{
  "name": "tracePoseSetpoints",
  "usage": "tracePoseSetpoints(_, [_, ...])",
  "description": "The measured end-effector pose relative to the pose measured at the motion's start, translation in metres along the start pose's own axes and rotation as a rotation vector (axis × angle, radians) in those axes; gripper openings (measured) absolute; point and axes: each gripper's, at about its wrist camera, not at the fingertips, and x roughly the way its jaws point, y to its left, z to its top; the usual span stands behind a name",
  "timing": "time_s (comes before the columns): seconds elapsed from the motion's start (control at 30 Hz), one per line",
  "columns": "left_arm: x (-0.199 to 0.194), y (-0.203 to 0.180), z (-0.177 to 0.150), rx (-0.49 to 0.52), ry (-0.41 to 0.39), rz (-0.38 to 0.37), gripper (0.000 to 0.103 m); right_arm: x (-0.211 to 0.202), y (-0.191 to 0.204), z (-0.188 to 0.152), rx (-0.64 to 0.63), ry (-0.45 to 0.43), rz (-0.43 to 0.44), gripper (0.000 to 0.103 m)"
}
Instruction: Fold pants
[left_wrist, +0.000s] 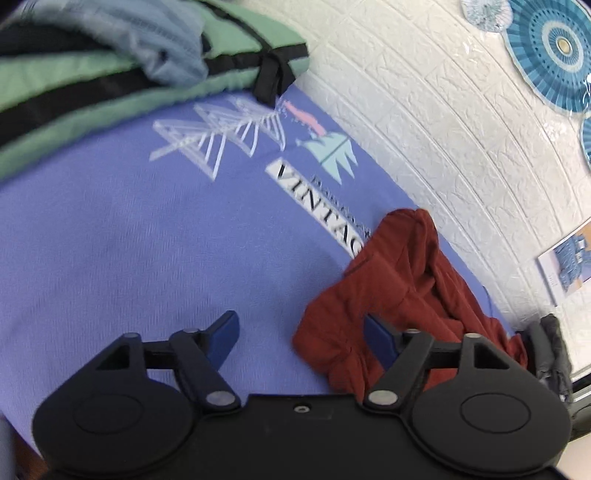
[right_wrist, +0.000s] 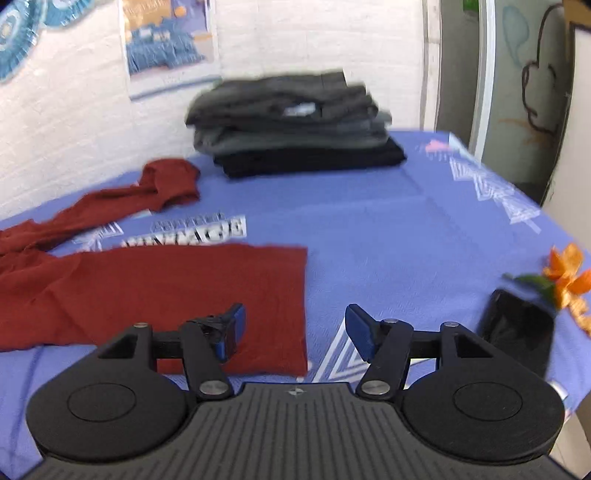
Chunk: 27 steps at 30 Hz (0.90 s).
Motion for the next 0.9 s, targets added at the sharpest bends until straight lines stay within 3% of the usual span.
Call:
tracePoseSetpoints(0.1, [0.009,0.001,-0.007,-0.014,0.032,-0.035,0.103,0.010,-0.002,-0.009,0.038,0.022,0.001,0.099])
tracePoseSetpoints(0.23, [0.023,-0.014,-0.010,0.051,0.009,-0.038,0.103,0.011,0.000,-0.010,0.044,0.014,0.008,0.096])
tracePoseSetpoints(0.27, [0.027,-0.020,-0.010,0.077,0.007,-0.030,0.103,0.010,0.000,-0.010,0.050,0.013,0.018,0.090])
tracePoseSetpoints(0.33, [0.035,-0.031,-0.014,0.127,0.019,-0.044,0.100,0.012,0.000,-0.010,0.067,0.017,0.042,0.046])
tracePoseSetpoints(0.37, [0.039,-0.036,-0.016,0.142,0.025,-0.035,0.051,0.013,0.001,-0.009,0.071,0.020,0.048,0.038])
tracePoseSetpoints(0.4, [0.044,-0.039,-0.017,0.149,0.026,-0.022,0.031,0.014,0.002,-0.008,0.069,0.023,0.050,0.019])
tracePoseSetpoints(0.43, [0.045,-0.041,-0.018,0.140,0.021,-0.022,0.026,0.015,0.003,-0.007,0.067,0.025,0.049,0.004])
tracePoseSetpoints(0.47, [0.044,-0.042,-0.017,0.123,0.012,-0.028,0.006,0.014,0.002,-0.004,0.066,0.026,0.041,0.004])
tracePoseSetpoints(0.53, [0.032,-0.039,-0.011,0.080,-0.008,-0.050,0.000,0.004,-0.004,0.005,0.066,0.008,0.007,0.003])
tracePoseSetpoints(0.73, [-0.028,-0.022,0.012,-0.001,-0.015,-0.141,0.000,-0.036,-0.031,0.012,0.030,0.013,-0.055,0.002])
tracePoseSetpoints(0.83, [-0.025,-0.028,0.003,0.090,0.039,-0.051,0.000,-0.031,-0.030,-0.006,-0.040,0.109,-0.086,0.002])
tracePoseSetpoints(0.9, [-0.006,-0.021,-0.010,0.106,0.119,0.024,0.000,-0.023,-0.032,-0.021,-0.045,0.159,-0.092,0.002])
